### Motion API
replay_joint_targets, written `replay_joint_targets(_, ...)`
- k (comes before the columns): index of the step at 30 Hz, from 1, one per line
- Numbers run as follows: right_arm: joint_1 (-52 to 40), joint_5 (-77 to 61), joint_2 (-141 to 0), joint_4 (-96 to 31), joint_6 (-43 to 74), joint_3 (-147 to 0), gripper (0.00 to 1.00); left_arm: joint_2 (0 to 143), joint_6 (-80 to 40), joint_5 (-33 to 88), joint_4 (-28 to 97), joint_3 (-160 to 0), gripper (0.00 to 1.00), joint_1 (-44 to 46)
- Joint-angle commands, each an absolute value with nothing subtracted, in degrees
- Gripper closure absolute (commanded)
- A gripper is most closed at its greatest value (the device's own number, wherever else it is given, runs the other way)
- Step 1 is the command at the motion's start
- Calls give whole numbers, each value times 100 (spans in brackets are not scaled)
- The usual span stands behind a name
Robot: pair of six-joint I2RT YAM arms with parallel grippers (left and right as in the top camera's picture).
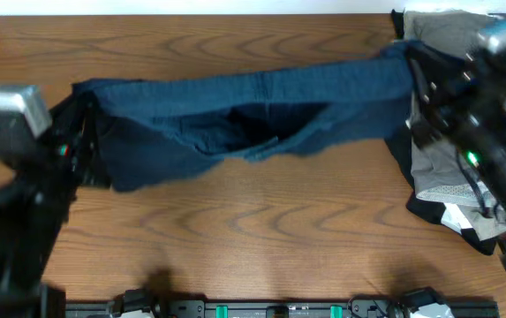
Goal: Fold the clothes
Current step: 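Lift and stretch the shorts wide between both grippers, then lay them down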
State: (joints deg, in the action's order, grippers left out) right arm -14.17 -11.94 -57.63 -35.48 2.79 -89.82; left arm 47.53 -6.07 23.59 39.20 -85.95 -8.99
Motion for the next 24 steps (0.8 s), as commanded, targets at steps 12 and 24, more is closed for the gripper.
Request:
replay_joint_targets(12,-1356,-880,-5347,-4574,843,-9026,99,4200,-679,1846,4545,-8825,94,-969)
replay_joint_targets(24,-1356,-888,-7417,-4217,1179,-9026,99,6082,-674,1833,4884,-8549,94,-967)
